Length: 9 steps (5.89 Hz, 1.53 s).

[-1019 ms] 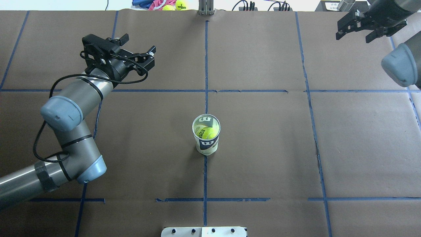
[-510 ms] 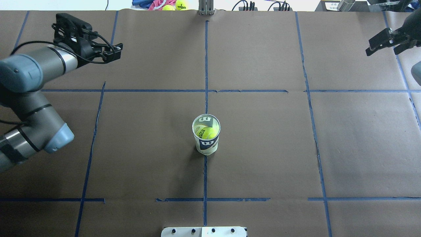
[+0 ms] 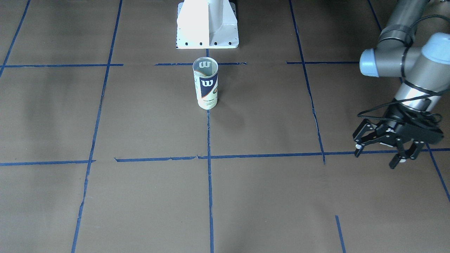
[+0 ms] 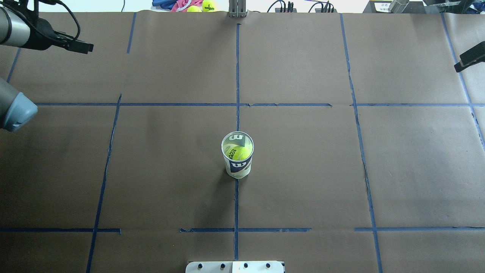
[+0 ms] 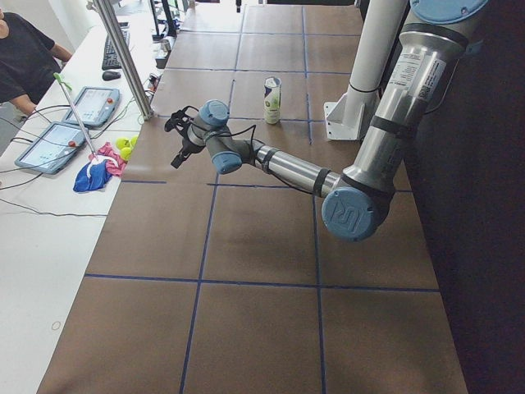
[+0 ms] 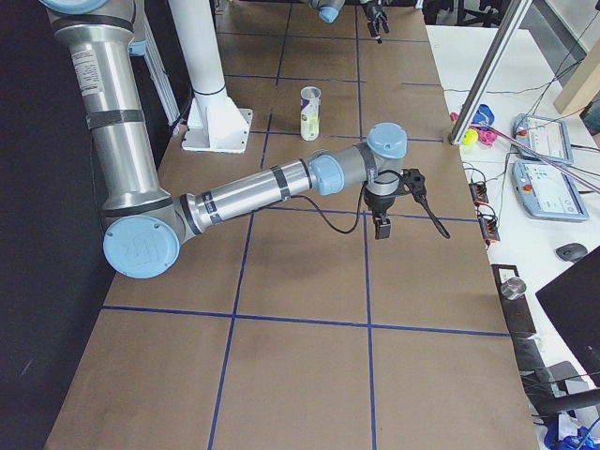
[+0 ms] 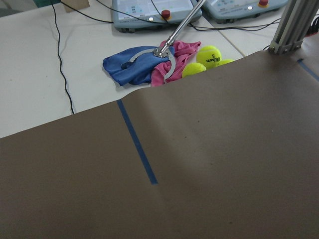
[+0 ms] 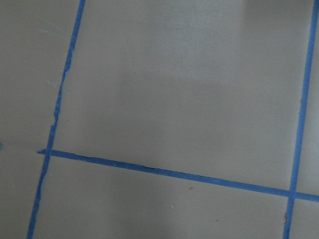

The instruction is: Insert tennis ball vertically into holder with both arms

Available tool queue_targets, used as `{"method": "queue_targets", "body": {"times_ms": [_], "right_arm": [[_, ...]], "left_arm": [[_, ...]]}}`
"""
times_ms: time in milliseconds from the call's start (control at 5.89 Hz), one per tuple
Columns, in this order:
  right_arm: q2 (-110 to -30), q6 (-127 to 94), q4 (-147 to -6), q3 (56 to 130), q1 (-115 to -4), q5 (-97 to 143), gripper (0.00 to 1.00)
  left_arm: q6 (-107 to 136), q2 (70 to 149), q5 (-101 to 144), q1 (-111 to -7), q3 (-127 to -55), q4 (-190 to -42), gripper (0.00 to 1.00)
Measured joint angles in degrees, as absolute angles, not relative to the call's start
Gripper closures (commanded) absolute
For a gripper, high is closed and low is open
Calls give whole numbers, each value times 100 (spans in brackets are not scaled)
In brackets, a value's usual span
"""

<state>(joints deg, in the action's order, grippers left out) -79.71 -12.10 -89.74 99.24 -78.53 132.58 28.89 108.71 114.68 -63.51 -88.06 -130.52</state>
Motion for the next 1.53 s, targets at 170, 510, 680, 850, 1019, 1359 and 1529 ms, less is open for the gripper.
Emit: {"method": "queue_targets", "body": {"times_ms": [170,510,680,850,1019,1359,1529], "right_arm": [[-8050,-821,-8976,9752,-8008,13267,0],[-8225,-476,-8979,9508,-8170,13303,0],[-8322,-455,-8976,9443,-8242,13308,0],[-8370,-415,-8974,9350,-8347,13316,0],[-8389,-359,-8976,9257,-8440,13327,0],[-8503,-164,-8992,9186,-8493,13383,0],[-8558,-91,-9009,9153,-8517,13423,0]], "left_arm": [[2311,10732,11647,-6613,-8827,-12564,0],[1525,10360,12426,-7337,-8872,-11499,0],[1066,10118,13011,-7755,-8869,-11167,0],[704,9929,13329,-8080,-8855,-10875,0],[569,9787,13439,-8389,-8846,-10470,0],[372,9520,13616,-9076,-8897,-9538,0],[-39,9371,13658,-9226,-8885,-9056,0]]}}
